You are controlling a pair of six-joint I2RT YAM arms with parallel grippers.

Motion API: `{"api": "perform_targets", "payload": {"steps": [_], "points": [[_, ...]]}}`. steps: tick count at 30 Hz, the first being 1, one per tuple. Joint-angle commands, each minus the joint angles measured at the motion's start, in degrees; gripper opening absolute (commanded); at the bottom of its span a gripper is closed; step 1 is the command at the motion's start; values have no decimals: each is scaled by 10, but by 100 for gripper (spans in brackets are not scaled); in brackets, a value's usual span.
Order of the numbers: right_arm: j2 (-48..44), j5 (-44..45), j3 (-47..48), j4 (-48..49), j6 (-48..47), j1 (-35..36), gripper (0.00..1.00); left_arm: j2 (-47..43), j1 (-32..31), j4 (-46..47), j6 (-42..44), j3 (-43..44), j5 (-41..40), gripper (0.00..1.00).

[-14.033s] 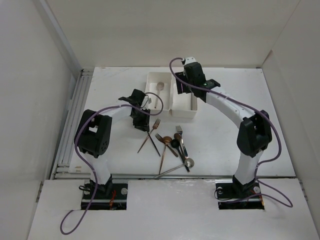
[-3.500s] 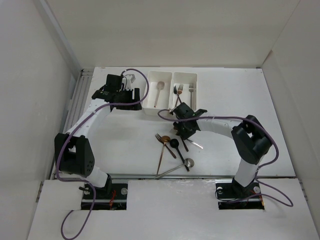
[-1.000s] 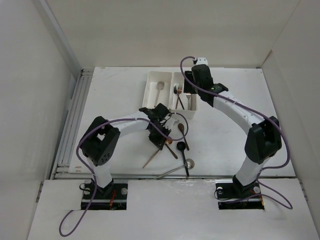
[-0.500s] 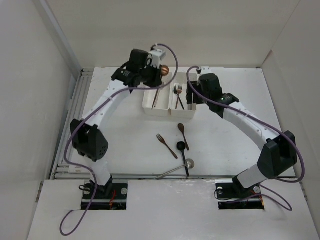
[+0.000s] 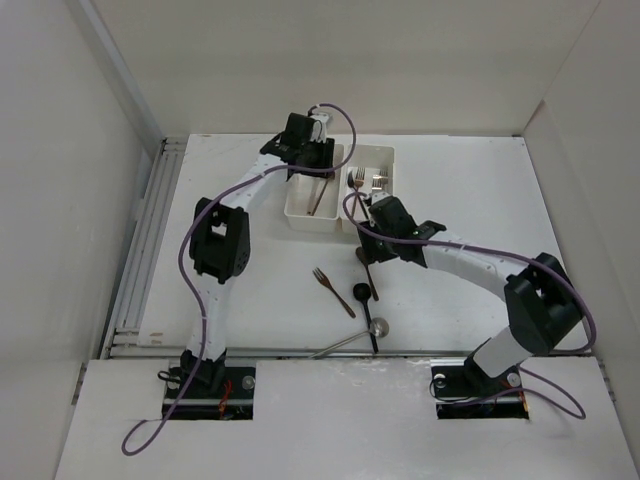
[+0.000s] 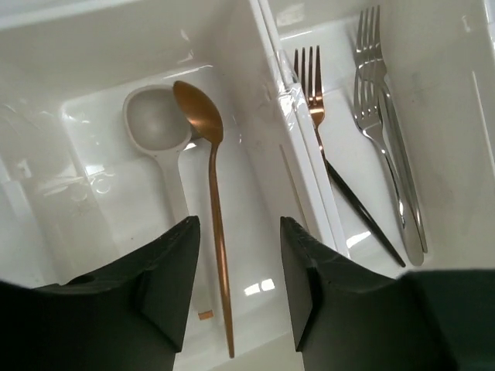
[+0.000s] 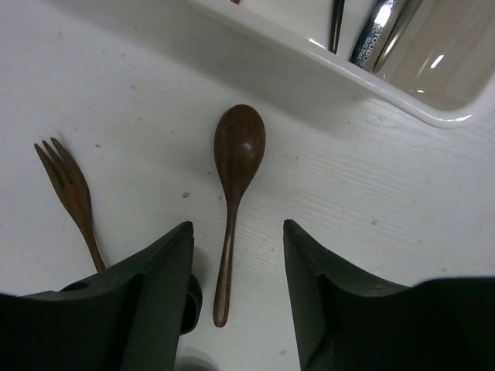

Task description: Sort the eating utensils into containers

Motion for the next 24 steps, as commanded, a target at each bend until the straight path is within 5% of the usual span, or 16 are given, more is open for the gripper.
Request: {"api": "perform_targets", "payload": {"steps": [1,13,16,19,24], "points": [[34,-10,1,32,10,3,54,-64,8,41,-30,-39,-12,44],[136,-14,10,54,4,14,51,-222,39,-42,-50,-160,0,52],[164,-6,17,46,11,14,34,-257,52,-57,-50,-180,6,53],[169,28,17,41,18,14,2,-280,66,-65,-45,-192,11,53],[131,71,17,14,2,20,0,-310,78,-75,-39,-232,31,53]]}}
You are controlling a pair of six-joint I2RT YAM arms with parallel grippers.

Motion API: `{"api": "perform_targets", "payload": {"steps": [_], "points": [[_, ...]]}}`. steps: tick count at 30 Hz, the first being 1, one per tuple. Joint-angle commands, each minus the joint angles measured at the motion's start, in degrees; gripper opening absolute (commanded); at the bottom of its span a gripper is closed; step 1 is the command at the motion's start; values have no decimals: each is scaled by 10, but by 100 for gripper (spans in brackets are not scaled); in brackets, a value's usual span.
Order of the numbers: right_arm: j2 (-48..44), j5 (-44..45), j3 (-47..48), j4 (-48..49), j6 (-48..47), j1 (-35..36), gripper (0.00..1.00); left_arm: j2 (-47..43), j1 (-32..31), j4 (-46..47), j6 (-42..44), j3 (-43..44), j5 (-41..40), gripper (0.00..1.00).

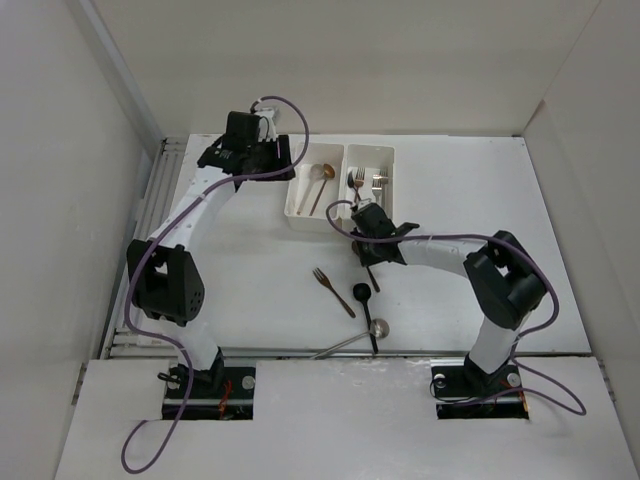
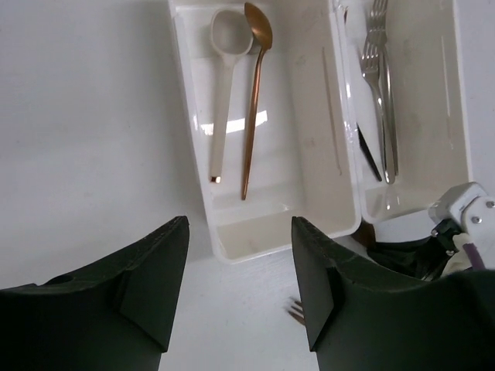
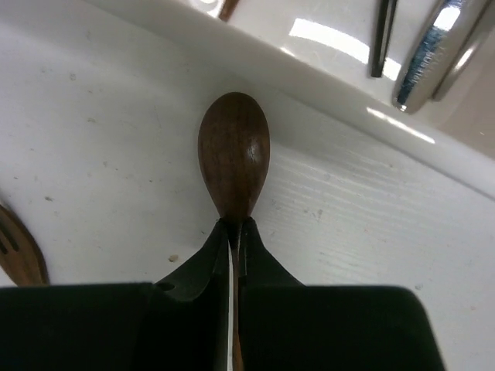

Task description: Sort the eating utensils into containers

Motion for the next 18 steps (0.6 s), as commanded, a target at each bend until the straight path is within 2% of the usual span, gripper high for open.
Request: {"api": "perform_targets", "payload": {"steps": [1,5,10,11,15,16,17,18], "points": [[-20,60,-2,-63,-18,14,0,-37,5,-22,4,-26,23,53],[-120,120,34,-110,-71,66,0,-58,10,-34,17,-50,23,53],[-180,72,119,-115,-116,80,0,-63,28,-34,22,-79,28,53],[-185,72,160,-101,-123,80,0,-63,35,-34,22,-79,28,53],[-121,87,275,-19,-136,74,0,-74,63,-23,11,-103,40,53],[-63,102,333,4,-136,66,0,-74,76,-23,11,-103,40,53],[-30,113,334,4,-126,66,0,-74,83,-23,11,-103,40,53],[6,120,405,4,-126,58,0,-80,89,-23,11,-103,40,53]]}}
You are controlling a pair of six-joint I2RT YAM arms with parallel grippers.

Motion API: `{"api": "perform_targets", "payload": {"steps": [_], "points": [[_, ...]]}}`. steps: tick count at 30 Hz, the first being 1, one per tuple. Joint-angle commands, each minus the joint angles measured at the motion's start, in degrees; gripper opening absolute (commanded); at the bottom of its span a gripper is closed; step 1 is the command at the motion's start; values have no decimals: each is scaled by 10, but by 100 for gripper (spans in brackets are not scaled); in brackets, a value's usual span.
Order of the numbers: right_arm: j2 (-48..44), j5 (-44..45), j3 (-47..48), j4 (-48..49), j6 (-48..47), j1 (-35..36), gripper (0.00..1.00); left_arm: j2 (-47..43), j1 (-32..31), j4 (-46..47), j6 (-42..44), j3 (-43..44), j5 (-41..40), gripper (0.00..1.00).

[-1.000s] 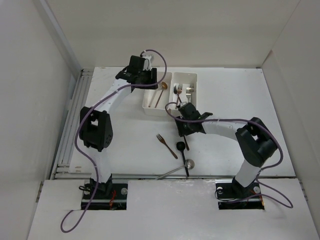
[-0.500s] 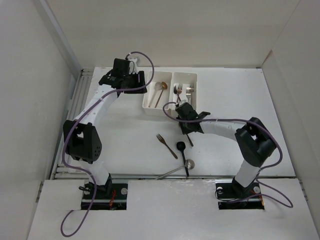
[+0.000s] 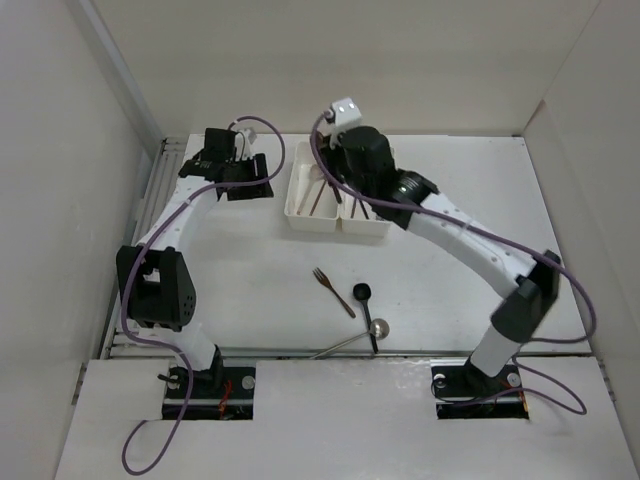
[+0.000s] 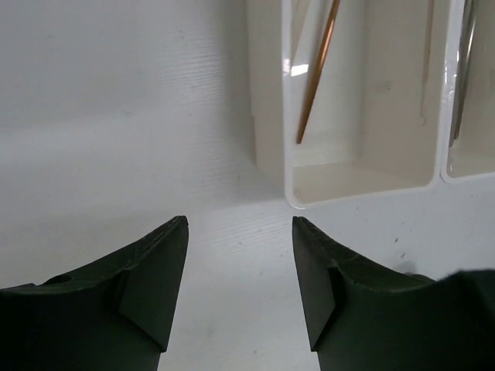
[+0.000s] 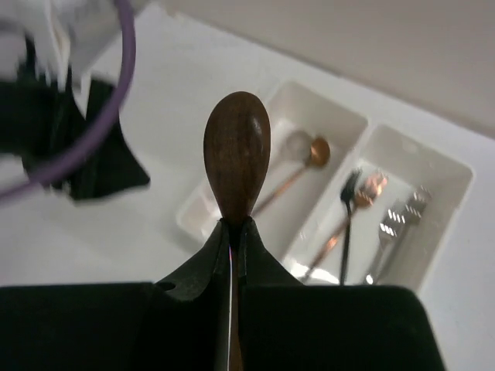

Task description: Sort the eating utensils into containers

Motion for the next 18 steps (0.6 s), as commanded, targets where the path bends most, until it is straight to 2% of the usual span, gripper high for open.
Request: {"api": "perform_targets", "payload": {"steps": [1,4,8,9,10,11,12,14,16,18], "points": [[167,32,120,55,7,-17,0,-42,33,4,-3,-3,11,54],[273,25,236,40,30,-30,0,-54,44,-2,-3,-8,11,54],[347,69,289,35,53,-35,0,-67,65,4,-3,-29,23,55],[357,80,296,28,59,-35,0,-75,70,4,2,-29,28,59],[364,92,301,21,59,-35,3,-75,70,4,2,-34,28,59],[371,92,301,21,64,-35,8,-80,70,4,2,-34,28,59],[371,92,301,21,64,-35,28,-80,75,4,2,-34,28,59],[371,75,294,12,70,-41,61,-80,75,4,2,-34,28,59],[353,69,294,-2,75,-41,76,-80,75,4,2,-34,35,59],[328,69,270,-19,75,-41,77,-80,81,4,2,-34,41,60]]}}
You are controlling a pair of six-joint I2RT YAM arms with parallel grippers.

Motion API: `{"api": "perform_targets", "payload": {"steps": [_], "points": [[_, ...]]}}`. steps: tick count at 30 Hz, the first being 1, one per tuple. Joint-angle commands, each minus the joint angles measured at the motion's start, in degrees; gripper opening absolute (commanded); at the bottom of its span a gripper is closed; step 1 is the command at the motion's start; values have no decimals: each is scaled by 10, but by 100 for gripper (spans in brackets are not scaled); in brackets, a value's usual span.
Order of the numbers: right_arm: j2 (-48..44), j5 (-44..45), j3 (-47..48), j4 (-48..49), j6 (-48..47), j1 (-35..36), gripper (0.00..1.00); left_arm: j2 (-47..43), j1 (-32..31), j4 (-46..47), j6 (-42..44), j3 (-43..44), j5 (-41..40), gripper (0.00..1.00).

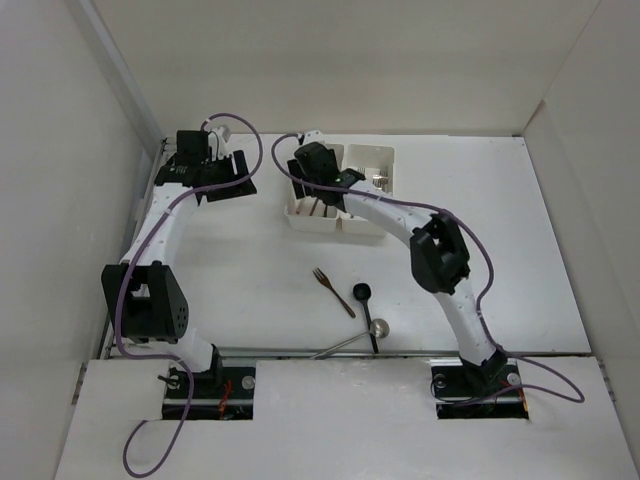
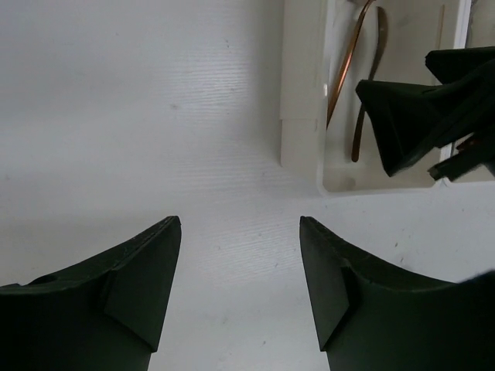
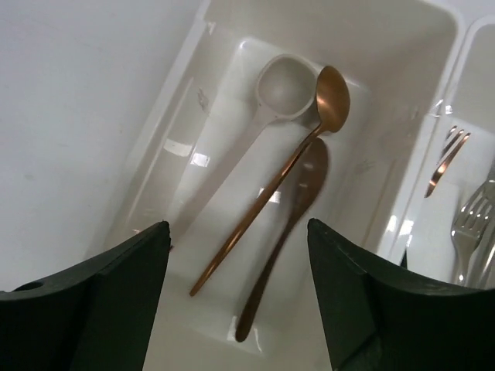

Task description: Sort the eating utensils into containers

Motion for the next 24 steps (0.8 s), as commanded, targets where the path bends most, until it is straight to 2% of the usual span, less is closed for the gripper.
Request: {"api": "perform_targets", "payload": {"steps": [1,3,6,7,9,10,13,18,21,24], "points": [[-111,16,0,-7,13,-1,77,-25,6,10,2,-5,24,60],[-176,22,-61,-53,8,10,77,-25,6,10,2,0,29,60],[-248,-16,-164,-116,19,18,77,-31,6,10,2,0,35,60],[-273,-28,-256,-144,27,27,77,-36,6,10,-4,0,41,60],[-352,-59,-349,-164,61,40,77,-36,12,10,-4,-5,48,60],[-375,-71,-428,-180,75,56,77,-36,12,10,-4,-5,55,60],[-459,-148,-552,-174,117,83,77,-43,12,15,-9,-5,55,60],[-522,-197,-661,-122,146,100,77,-49,12,15,-9,-5,55,60],[-522,-202,-692,-70,146,100,77,-56,12,20,-9,-17,60,60],[-490,-197,-697,-33,141,100,71,-66,12,20,-9,-28,60,60]]}}
